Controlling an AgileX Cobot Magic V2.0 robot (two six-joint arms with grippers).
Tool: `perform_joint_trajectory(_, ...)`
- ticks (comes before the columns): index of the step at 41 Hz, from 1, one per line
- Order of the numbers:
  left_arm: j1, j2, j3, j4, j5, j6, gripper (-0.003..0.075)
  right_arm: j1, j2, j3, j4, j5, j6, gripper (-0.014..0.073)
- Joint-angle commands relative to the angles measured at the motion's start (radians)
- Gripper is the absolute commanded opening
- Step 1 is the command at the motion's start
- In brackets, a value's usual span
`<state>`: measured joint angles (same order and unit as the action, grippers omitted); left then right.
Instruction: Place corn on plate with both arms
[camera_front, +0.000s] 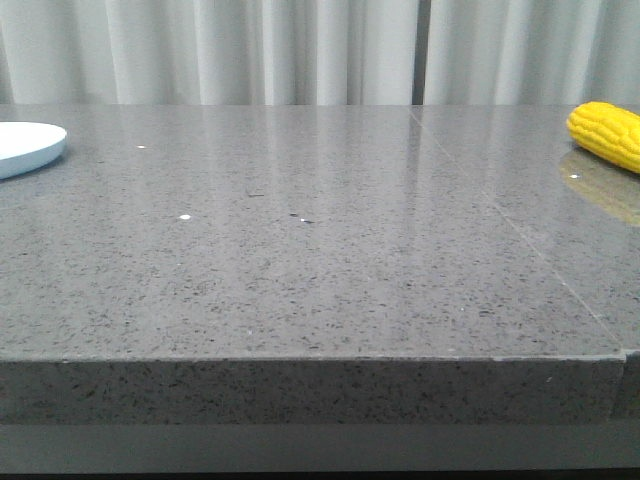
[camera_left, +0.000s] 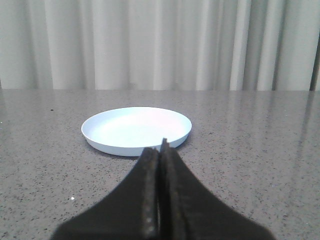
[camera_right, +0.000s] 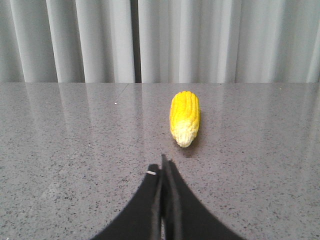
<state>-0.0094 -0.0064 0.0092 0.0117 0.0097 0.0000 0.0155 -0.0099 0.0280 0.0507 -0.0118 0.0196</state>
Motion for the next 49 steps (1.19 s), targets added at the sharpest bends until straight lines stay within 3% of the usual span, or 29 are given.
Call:
perform_joint_trajectory(1, 0.001, -0.017, 0.023, -0.006, -0.080, -0.008, -0.0020, -0.006, -0.017, -0.024, -0.002, -0.085, -0.003, -0.0067)
perform_joint_trajectory(31, 0.001, -0.017, 0.023, -0.006, -0.082, -0.008, -0.0020, -0.006, -0.017, -0.024, -0.002, -0.101, -0.003, -0.0067)
perform_joint_trajectory(36, 0.001, -0.017, 0.017, -0.012, -0.150, -0.008, -0.0020, -0.005, -0.017, -0.039, -0.002, -0.130, -0.003, -0.0067)
perform_joint_trajectory(42, -0.001, -0.013, -0.049, -0.012, -0.174, -0.008, -0.0020, -0.005, -0.017, -0.140, -0.002, -0.022, -0.003, -0.0067)
perform_joint_trajectory(49, -0.001, -0.012, -0.220, -0.006, -0.090, -0.008, -0.0020, -0.005, 0.000, -0.323, -0.002, 0.158, -0.003, -0.0067)
